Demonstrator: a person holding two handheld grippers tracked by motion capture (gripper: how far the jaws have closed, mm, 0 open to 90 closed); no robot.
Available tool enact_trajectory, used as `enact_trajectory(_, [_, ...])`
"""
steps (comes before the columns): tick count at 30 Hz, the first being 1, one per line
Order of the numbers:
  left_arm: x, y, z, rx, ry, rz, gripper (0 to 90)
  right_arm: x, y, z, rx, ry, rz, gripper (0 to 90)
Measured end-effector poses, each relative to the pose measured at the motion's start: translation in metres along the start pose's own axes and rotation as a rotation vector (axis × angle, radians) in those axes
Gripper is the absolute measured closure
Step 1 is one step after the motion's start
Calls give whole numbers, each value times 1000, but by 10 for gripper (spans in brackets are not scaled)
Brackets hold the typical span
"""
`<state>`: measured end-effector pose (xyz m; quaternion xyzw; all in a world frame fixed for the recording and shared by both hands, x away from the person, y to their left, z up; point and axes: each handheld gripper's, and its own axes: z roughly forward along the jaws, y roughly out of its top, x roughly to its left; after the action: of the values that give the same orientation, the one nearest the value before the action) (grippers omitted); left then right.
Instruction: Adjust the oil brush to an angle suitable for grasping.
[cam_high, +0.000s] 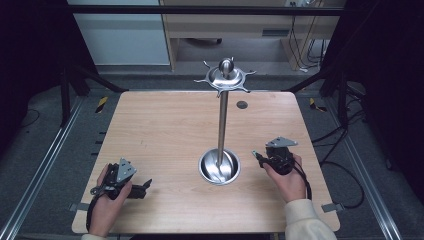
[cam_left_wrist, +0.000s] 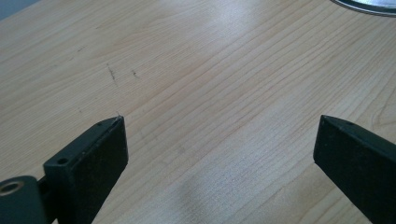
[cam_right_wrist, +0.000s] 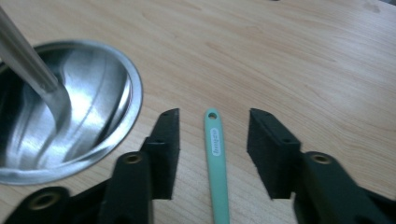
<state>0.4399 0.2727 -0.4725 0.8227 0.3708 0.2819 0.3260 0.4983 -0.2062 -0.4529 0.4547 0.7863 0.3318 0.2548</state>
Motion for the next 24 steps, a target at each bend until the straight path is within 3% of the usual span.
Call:
enact_trajectory(1, [0, 0, 0, 0, 0, 1, 27, 1, 0, 3, 15, 0, -26, 658])
enact_trajectory(2, [0, 0, 0, 0, 0, 1, 27, 1, 0, 3, 15, 0, -26, 658])
enact_trajectory(5, [0, 0, 0, 2, -1, 2, 27, 2, -2, 12, 56, -10, -55, 796])
enact_trajectory(9, [0, 0, 0, 1, -1, 1, 28, 0, -5, 19, 100, -10, -57, 878])
enact_trajectory(24, [0, 0, 0, 3, -3, 4, 28, 2, -10, 36, 181, 31, -76, 900])
